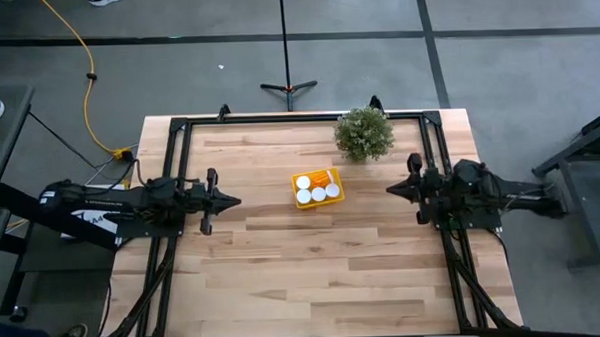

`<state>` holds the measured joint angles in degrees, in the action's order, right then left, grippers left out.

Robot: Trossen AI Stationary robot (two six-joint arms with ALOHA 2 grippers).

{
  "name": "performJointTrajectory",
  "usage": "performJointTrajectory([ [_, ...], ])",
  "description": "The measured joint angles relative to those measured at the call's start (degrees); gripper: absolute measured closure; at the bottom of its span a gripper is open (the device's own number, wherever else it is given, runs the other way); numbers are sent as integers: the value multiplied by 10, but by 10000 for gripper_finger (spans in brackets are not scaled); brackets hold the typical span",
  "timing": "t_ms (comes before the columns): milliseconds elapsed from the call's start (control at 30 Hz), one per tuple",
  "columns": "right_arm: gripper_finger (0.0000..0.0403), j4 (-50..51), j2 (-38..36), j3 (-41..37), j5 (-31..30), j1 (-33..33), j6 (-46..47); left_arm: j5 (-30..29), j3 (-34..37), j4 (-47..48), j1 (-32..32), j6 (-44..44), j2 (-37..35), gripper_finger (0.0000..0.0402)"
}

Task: Pick and place pill bottles into a basket
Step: Return to Home Position

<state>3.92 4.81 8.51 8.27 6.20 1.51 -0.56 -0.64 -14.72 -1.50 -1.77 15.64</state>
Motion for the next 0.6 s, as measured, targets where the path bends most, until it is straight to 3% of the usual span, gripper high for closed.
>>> performJointTrajectory([
  [200,403,56,-47,-2,-40,-13,10,10,0,24,0,-10,-14,378],
  [433,403,-17,-29,-61,-48,-21,19,42,0,2,0,-1,-24,378],
  [600,403,-4,-35,-61,-59,-20,14,42,0,40,0,0,-63,378],
])
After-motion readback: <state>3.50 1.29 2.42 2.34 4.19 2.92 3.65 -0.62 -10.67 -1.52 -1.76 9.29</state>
